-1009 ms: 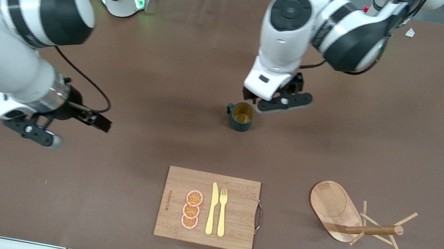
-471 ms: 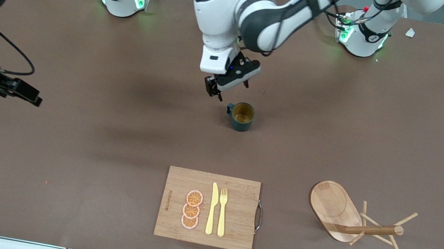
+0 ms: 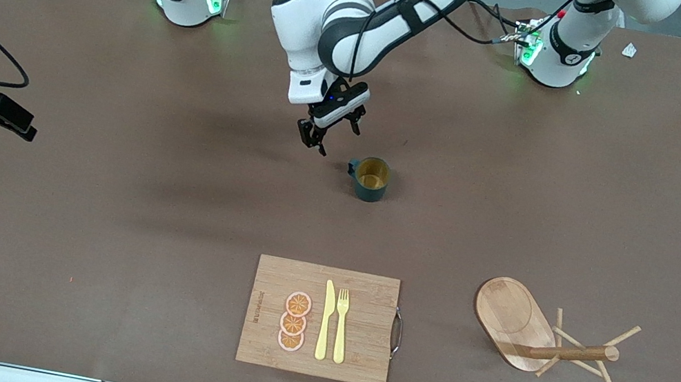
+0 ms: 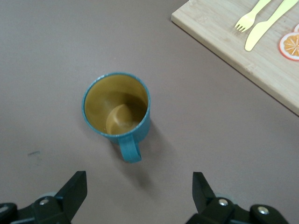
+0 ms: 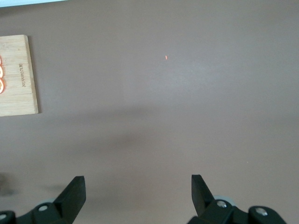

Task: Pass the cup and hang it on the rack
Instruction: 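Withdraw the right gripper while the left gripper moves above the mug, then lower the left gripper and grasp the mug handle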

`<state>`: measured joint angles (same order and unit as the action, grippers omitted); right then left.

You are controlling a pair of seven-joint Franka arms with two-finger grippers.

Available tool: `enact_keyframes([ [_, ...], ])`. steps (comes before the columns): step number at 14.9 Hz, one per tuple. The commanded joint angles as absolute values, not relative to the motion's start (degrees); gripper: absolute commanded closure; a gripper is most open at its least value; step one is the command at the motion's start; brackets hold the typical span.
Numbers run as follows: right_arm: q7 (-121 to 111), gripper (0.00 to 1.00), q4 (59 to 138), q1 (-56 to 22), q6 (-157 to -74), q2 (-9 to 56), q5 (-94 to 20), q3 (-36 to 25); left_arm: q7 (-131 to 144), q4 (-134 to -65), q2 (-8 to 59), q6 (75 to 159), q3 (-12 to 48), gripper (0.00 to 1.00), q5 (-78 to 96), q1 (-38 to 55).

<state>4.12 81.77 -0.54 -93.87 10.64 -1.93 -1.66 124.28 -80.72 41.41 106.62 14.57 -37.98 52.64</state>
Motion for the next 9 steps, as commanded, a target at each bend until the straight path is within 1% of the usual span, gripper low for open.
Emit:
enact_keyframes([
  [1, 3.34, 0.0, 85.17, 1.05, -94.83, 7.73, -0.79, -0.44, 126.82, -78.4, 44.38, 104.94, 10.74, 0.01, -39.29, 56.94],
  [2, 3.34, 0.0, 84.99, 1.05, -94.83, 7.82, -0.7, -0.44, 127.87, -78.05, 45.69, 104.94, 8.46, 0.01, -39.2, 59.04],
  [4, 3.43, 0.0, 84.9, 0.97, -94.83, 8.0, -0.7, -0.44, 128.23, -75.6, 48.5, 104.94, 5.72, 0.01, -39.2, 61.16],
  [5, 3.43, 0.0, 84.73, 0.97, -94.83, 8.09, -0.7, -0.44, 128.32, -74.37, 49.73, 104.94, 5.36, 0.01, -39.2, 61.43],
  [7, 3.43, 0.0, 84.73, 1.05, -95.27, 8.09, -0.35, -0.44, 129.28, -74.27, 50.88, 104.77, 5.27, 0.03, -39.2, 61.52],
  [8, 3.43, 0.0, 84.64, 0.79, -95.27, 8.09, 0.52, -0.35, 130.24, -74.35, 51.24, 104.77, 5.27, 0.04, -39.29, 61.61],
  [9, 3.6, 0.0, 84.64, 0.79, -95.36, 7.82, 1.4, -0.26, 130.69, -74.44, 51.68, 104.42, 5.27, 0.08, -39.46, 61.7],
])
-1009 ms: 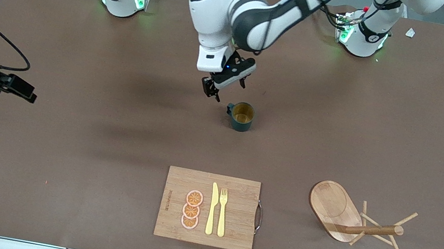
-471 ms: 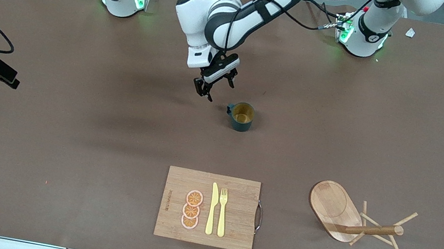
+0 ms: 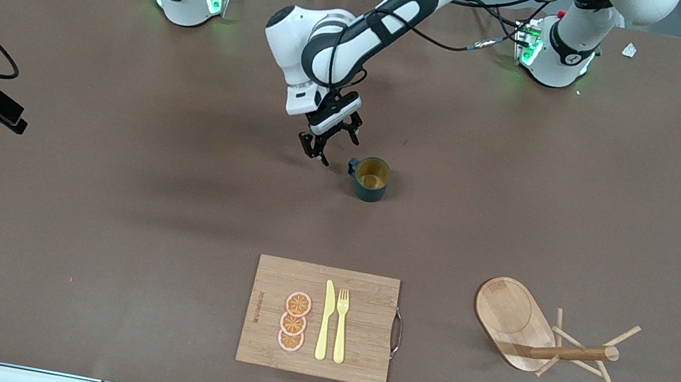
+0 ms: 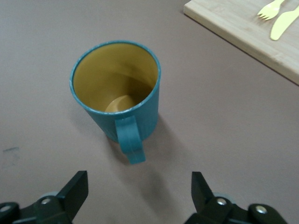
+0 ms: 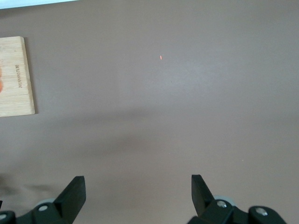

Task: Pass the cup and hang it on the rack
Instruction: 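Lower the left gripper and grasp the mug handle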

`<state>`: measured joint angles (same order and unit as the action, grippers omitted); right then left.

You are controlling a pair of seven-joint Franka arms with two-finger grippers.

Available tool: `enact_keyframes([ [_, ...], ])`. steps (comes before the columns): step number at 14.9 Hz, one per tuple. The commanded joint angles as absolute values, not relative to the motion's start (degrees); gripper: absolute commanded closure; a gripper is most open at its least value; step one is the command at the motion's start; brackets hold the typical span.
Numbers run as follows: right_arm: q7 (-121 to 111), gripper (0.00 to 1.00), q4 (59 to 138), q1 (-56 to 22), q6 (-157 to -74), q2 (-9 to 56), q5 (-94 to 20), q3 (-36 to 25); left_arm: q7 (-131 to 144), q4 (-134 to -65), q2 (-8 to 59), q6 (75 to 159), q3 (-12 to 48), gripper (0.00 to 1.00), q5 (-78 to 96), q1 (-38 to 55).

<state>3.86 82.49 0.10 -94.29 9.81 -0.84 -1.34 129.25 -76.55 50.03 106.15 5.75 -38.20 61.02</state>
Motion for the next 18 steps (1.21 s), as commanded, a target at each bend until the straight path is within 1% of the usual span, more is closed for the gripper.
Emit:
enact_keyframes([
  [1, 3.69, 0.0, 84.64, 0.79, -95.36, 7.82, 1.67, -0.26, 130.69, -74.53, 51.85, 103.2, 5.27, 0.1, -39.55, 61.87],
  [4, 3.69, 0.0, 84.73, 0.97, -95.27, 7.73, 1.58, -0.26, 130.78, -74.79, 51.94, 100.46, 5.45, 0.16, -39.38, 61.88],
  [7, 3.69, 0.0, 84.73, 1.05, -95.45, 7.91, 1.58, -0.35, 130.87, -74.79, 52.21, 100.28, 5.36, 0.19, -39.29, 61.7],
  [10, 3.78, 0.0, 84.73, 1.05, -95.62, 7.91, 1.58, -0.35, 130.78, -74.71, 52.12, 100.28, 4.84, 0.24, -39.46, 61.17],
  [11, 3.78, 0.0, 84.81, 1.05, -95.62, 7.91, 1.58, -0.35, 130.69, -74.71, 52.12, 100.28, 3.96, 0.24, -39.38, 61.17],
  [12, 3.78, 0.0, 84.81, 1.05, -95.62, 7.91, 1.58, -0.35, 130.52, -74.71, 52.12, 100.28, 3.87, 0.26, -39.38, 61.17],
  [14, 3.78, 0.0, 84.81, 1.05, -95.62, 7.82, 1.58, -0.35, 130.52, -74.53, 52.21, 100.72, 3.78, 0.26, -39.37, 61.17],
  [18, 3.78, 0.0, 84.81, 1.05, -95.54, 7.73, 1.58, -0.35, 130.61, -74.62, 52.29, 100.81, 3.78, 0.35, -39.37, 61.26],
])
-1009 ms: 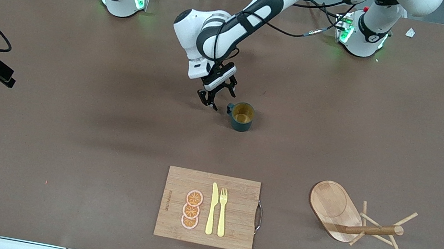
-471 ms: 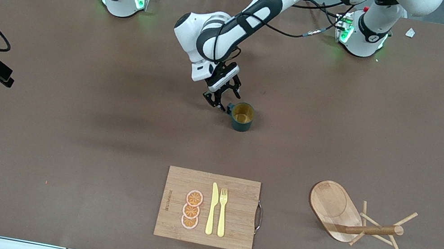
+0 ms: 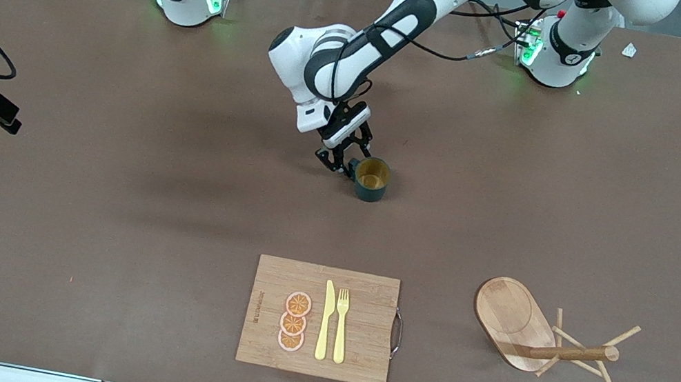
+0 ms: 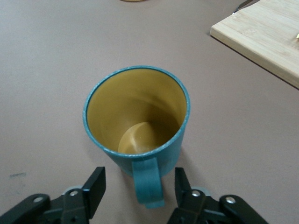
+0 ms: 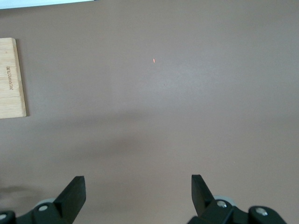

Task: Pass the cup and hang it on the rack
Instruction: 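Lower the left gripper and grasp the mug handle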

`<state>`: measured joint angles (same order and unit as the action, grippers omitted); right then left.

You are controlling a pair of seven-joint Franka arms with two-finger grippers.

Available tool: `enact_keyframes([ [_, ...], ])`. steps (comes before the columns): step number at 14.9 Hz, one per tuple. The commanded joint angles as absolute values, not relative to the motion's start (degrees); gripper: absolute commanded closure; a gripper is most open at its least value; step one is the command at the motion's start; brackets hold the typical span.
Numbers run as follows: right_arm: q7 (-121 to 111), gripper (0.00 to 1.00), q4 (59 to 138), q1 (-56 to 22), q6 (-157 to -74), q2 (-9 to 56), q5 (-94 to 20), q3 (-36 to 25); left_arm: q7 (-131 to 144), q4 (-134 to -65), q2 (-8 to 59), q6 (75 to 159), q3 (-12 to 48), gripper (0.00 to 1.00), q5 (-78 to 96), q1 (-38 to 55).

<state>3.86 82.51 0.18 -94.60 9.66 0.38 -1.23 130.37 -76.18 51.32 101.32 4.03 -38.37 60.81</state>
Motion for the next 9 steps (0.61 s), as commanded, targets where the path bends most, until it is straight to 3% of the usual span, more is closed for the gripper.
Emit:
enact_keyframes([
  [1, 3.78, 0.0, 84.81, 1.05, -95.54, 7.73, 1.58, -0.35, 130.61, -74.62, 52.38, 100.81, 3.78, 0.38, -39.37, 61.26],
  [6, 3.78, 0.0, 84.81, 1.05, -95.54, 7.82, 1.58, -0.35, 130.52, -74.79, 52.9, 100.81, 3.87, 0.4, -39.37, 61.87],
  [9, 3.69, 0.0, 84.81, 1.14, -95.45, 7.65, 1.58, -0.35, 130.52, -74.79, 53.26, 100.81, 3.96, 0.49, -39.38, 62.4],
])
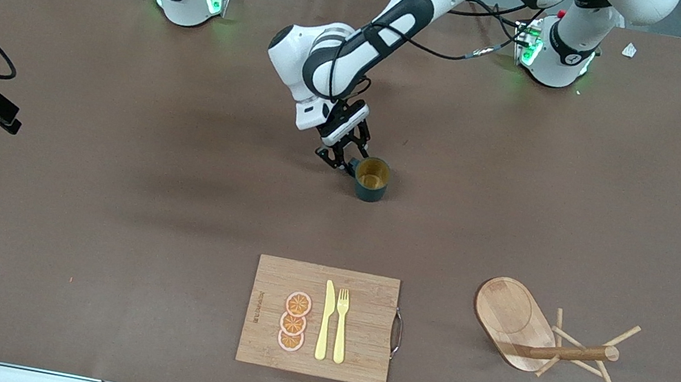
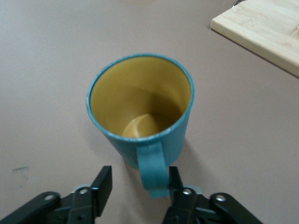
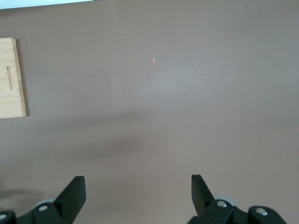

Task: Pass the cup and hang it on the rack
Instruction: 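Lower the left gripper and grasp the mug handle, then lift the mug by its handle and carry it to the wooden rack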

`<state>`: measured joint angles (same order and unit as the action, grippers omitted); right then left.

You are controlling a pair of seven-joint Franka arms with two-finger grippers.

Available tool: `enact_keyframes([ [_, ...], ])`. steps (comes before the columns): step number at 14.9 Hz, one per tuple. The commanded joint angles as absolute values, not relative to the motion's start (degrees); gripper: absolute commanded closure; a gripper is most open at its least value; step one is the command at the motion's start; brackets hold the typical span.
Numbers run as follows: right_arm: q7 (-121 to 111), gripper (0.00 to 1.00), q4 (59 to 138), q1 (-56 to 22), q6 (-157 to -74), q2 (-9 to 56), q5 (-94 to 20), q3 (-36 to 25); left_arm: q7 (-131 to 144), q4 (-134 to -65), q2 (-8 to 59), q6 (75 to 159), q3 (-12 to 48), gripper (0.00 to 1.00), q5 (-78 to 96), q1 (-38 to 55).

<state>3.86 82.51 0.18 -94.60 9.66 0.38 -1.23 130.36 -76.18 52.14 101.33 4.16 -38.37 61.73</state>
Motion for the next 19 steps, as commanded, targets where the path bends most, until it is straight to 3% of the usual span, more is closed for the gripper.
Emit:
enact_keyframes([
  [1, 3.69, 0.0, 84.81, 1.06, -95.36, 7.47, 1.58, -0.35, 130.52, -74.79, 53.52, 100.81, 3.96, 0.53, -39.46, 62.49],
  [3, 3.6, 0.0, 84.81, 1.05, -95.19, 7.38, 1.58, -0.44, 130.52, -74.79, 53.7, 100.81, 3.96, 0.59, -39.46, 63.1],
  [7, 3.6, 0.0, 84.9, 0.97, -95.27, 7.12, 1.58, -0.35, 130.43, -74.79, 53.26, 100.81, 3.96, 0.83, -39.46, 63.11],
  [9, 3.6, 0.0, 84.9, 0.97, -95.45, 7.21, 1.58, -0.35, 130.25, -74.79, 53.09, 100.81, 3.96, 0.89, -39.46, 63.11],
  [12, 3.6, 0.0, 84.9, 0.88, -95.36, 7.21, 1.58, -0.26, 130.08, -74.88, 52.91, 100.64, 3.96, 0.91, -39.64, 63.11],
  [15, 3.6, 0.0, 84.9, 0.7, -94.75, 7.21, 1.58, -0.18, 129.38, -74.79, 51.69, 100.37, 3.96, 0.99, -39.64, 63.02],
  [19, 3.6, 0.0, 84.99, 0.7, -94.83, 7.29, 1.49, -0.18, 125.6, -74.79, 47.65, 100.28, 3.96, 1.0, -38.67, 62.4],
])
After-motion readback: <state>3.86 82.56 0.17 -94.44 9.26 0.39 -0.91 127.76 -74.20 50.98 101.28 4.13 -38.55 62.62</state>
